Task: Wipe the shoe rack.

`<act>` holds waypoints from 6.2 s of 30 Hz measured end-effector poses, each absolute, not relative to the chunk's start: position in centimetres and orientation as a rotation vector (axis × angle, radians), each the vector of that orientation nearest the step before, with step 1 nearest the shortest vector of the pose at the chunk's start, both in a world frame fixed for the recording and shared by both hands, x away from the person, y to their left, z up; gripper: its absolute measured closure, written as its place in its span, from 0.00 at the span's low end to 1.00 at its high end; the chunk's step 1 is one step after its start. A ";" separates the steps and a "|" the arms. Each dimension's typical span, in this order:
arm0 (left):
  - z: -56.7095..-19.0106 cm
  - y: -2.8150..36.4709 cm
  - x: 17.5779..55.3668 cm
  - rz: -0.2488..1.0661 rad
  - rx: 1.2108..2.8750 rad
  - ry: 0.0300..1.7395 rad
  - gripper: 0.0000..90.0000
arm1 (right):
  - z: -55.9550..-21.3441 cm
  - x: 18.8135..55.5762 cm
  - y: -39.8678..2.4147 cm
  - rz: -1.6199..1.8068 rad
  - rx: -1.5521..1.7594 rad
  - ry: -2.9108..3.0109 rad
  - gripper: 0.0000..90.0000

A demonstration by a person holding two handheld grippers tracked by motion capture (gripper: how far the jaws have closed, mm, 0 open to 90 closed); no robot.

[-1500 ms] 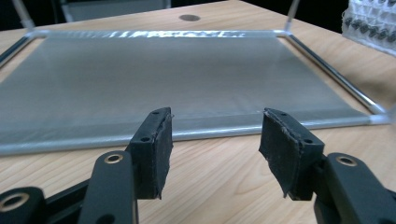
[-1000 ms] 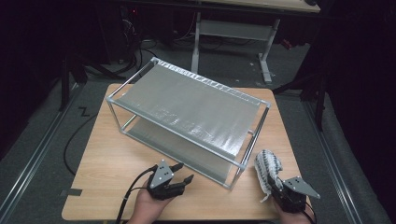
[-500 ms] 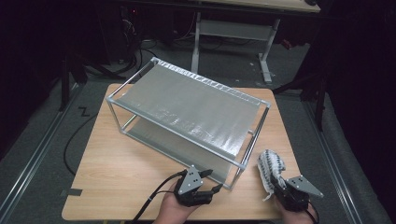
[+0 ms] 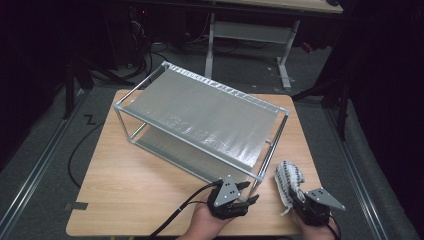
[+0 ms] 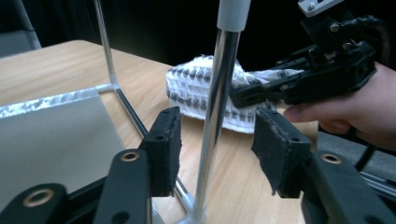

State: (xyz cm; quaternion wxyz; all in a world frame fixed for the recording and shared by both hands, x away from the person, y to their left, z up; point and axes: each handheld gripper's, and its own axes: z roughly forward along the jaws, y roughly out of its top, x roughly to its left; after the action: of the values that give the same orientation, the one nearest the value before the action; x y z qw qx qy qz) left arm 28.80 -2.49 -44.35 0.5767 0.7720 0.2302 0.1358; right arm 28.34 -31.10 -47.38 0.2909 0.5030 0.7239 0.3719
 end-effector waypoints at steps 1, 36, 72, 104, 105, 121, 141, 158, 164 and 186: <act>-44.3 -2.8 29.0 0.331 1.804 0.540 0.63 | -47.4 28.4 -31.1 0.991 1.342 1.933 0.85; -44.3 3.3 23.3 0.350 1.818 0.499 0.89 | -49.7 35.1 -20.3 0.980 1.191 2.310 0.86; -44.4 8.6 25.0 0.456 1.795 0.590 0.90 | -47.5 29.9 -25.3 1.061 1.234 2.146 0.84; -44.4 7.9 25.0 0.422 1.797 0.567 0.90 | -48.4 27.9 -18.0 1.201 1.080 2.293 0.42; -44.4 7.9 25.0 0.422 1.799 0.568 0.90 | -48.5 27.9 -18.0 1.194 1.078 2.292 0.41; -44.3 7.8 25.2 0.413 1.781 0.570 0.84 | -49.9 28.5 -17.1 1.117 1.093 2.364 0.52; -44.4 7.6 25.2 0.422 1.783 0.582 0.90 | -49.7 27.3 -13.7 1.146 0.882 2.510 0.82; -44.3 7.8 25.0 0.430 1.783 0.590 0.90 | -49.7 30.0 -18.2 1.075 1.112 2.369 0.83; -44.3 8.3 24.7 0.442 1.788 0.596 0.90 | -49.7 31.7 -20.8 1.043 1.204 2.289 0.82; -44.3 8.3 24.4 0.446 1.784 0.602 0.90 | -49.5 34.7 -24.8 0.936 1.395 2.107 0.84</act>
State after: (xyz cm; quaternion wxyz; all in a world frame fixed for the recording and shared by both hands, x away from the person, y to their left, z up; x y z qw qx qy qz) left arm 24.40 8.28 -44.32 0.5676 0.7592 0.2561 0.1897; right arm 34.72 -24.76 -49.53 0.2216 0.5047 0.7626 0.3386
